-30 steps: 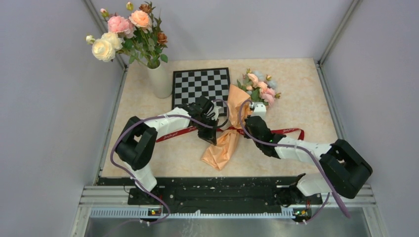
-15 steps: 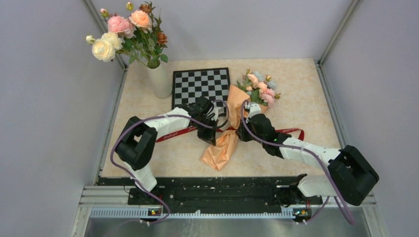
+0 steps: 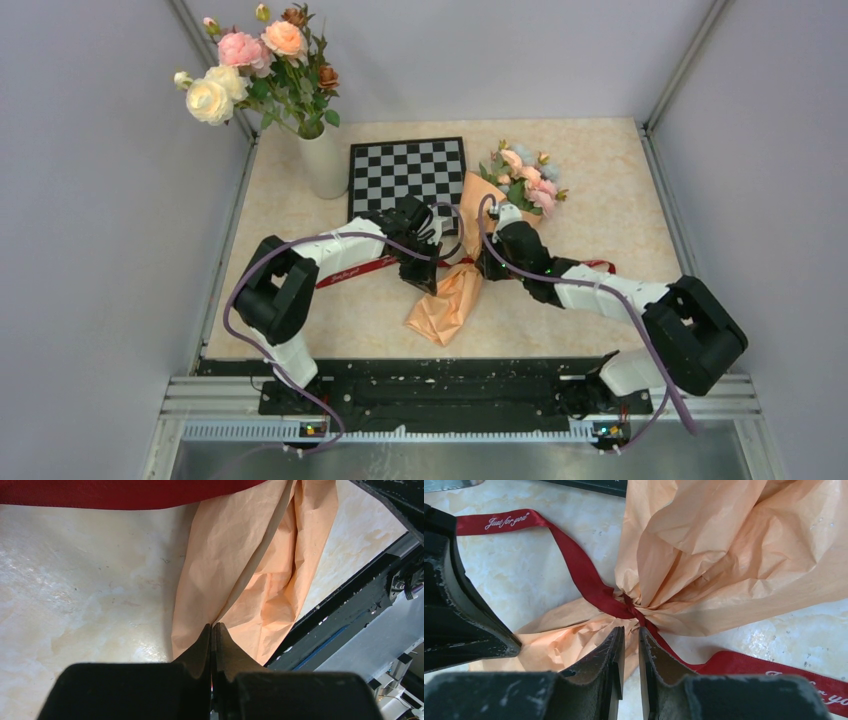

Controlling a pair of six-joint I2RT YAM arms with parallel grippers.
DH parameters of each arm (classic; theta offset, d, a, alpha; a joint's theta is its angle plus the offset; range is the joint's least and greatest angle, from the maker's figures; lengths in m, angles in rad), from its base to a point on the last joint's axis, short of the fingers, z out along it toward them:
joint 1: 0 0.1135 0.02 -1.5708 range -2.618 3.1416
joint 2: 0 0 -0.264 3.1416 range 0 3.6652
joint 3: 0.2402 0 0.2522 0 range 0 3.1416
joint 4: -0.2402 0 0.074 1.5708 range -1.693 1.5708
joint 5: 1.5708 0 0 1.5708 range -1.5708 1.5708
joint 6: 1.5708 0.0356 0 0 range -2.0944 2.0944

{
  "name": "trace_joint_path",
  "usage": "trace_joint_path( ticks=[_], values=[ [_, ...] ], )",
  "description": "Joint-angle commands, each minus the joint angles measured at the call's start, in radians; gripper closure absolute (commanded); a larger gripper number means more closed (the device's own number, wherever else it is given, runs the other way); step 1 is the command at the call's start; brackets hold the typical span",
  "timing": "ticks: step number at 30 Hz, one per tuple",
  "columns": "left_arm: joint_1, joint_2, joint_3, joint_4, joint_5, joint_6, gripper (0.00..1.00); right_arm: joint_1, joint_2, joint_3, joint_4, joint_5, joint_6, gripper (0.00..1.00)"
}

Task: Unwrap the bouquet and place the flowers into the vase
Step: Untie the ribbon from the wrapping paper.

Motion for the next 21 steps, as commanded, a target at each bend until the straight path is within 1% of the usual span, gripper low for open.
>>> trace_joint_path(
  ticks=[1,11,21],
  values=[
    [-0.003,-0.006,0.031,-0.016,0.004,0.012,1.0,-0.017,0.024,0.053,0.021,-0.002,-0.01,0.82],
    [-0.005,-0.004,0.028,-0.014,0.008,0.012,1.0,-0.018,0.068,0.061,0.034,0.022,-0.022,0.82],
    [-0.005,0.002,0.03,-0.015,0.009,0.012,1.0,-0.018,0.116,0.075,0.037,0.078,-0.013,0.8]
  ],
)
